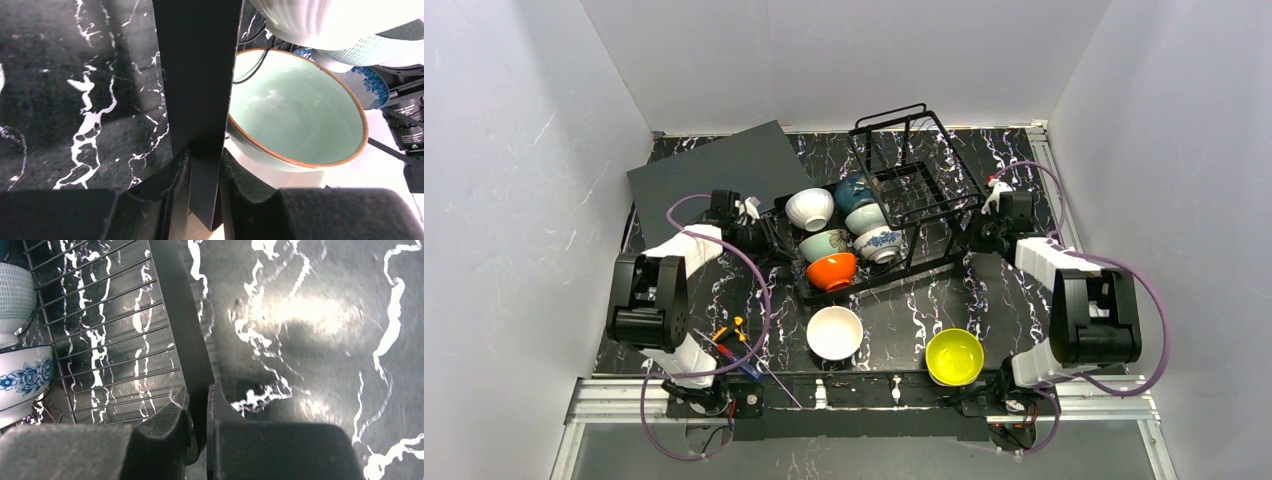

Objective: Load the bowls into the dish rack
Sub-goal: Adjust the dish rack at the center of the board.

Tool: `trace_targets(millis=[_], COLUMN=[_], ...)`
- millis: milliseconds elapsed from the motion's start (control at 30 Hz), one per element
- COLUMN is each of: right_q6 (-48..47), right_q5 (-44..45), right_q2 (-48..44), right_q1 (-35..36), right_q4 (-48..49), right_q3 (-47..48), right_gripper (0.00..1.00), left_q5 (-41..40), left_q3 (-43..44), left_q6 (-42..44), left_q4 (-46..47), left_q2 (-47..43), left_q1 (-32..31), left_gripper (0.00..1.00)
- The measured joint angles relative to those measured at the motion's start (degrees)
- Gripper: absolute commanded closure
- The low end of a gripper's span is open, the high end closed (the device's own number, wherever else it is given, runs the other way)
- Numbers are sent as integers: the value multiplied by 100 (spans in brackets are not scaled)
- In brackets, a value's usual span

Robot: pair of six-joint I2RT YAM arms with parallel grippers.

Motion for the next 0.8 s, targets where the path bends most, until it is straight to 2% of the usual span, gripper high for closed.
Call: trace_targets(millis=[267,333,367,433,500,567,700,800], right_q6=[131,151,164,190,219,382,739,883], right_q5=[413,522,570,632,654,684,800,1005], right_q2=[-809,-931,-986,-1073,-1141,-1169,-1259,-1462], right_q1=[-157,-160,-157,-153,-149,-146,-216,-229], right_q4=[-605,-767,-870,-1056,-1217,-1438,-1873,-2009], right_q3=[-468,-503,-503,-503,-501,-437,-96,177], right_gripper=[99,95,92,85,69,53,34,23], left_q5=[155,179,173,94,-50,-310,-944,-1355], left_q3=[826,988,1067,1211,1314,1438,1532,1526], left_q6=[227,286,332,450,557,697,914,1054], left_q4=[-511,-640,-715,-883,-1008,-1082,-1309,-1526], left_q2=[691,802,848,890,868,756,72,-728], left_q1=[-214,-243,-258,-295,-321,-297,-203,-177], left_gripper=[100,100,95,78,56,40,25,21])
